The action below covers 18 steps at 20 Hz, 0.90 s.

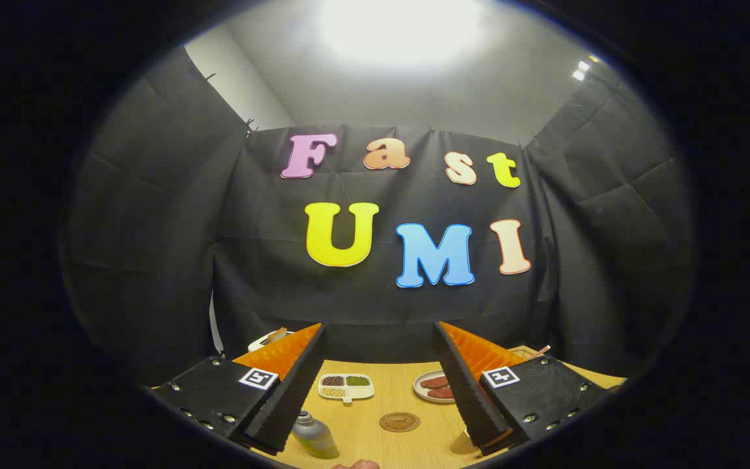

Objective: Take the bottle from table, then pour the juice into the cup, finally place the bottle on the coaster

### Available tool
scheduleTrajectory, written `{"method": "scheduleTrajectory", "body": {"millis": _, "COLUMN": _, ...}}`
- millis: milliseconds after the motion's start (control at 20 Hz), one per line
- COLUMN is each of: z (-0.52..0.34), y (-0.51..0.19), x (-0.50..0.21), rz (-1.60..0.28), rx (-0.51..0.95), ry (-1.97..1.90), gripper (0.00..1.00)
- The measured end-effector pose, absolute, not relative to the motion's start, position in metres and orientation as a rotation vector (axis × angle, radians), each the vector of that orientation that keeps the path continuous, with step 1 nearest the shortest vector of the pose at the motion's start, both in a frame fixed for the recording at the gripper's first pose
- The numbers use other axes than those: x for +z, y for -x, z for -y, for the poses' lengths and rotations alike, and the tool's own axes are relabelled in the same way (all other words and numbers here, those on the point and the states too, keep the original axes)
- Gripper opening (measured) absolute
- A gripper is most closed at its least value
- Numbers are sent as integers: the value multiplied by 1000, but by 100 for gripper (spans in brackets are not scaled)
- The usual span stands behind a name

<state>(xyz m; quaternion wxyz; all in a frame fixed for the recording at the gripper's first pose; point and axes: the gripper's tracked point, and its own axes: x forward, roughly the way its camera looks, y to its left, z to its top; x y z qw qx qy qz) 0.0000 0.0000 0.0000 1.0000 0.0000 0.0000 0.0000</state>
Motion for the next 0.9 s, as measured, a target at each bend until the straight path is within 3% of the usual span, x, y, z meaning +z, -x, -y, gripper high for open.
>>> {"method": "scheduleTrajectory", "body": {"millis": 900, "z": -3, "y": 5, "x": -3, "rz": 4, "rx": 39, "ry": 3, "gripper": 98}}
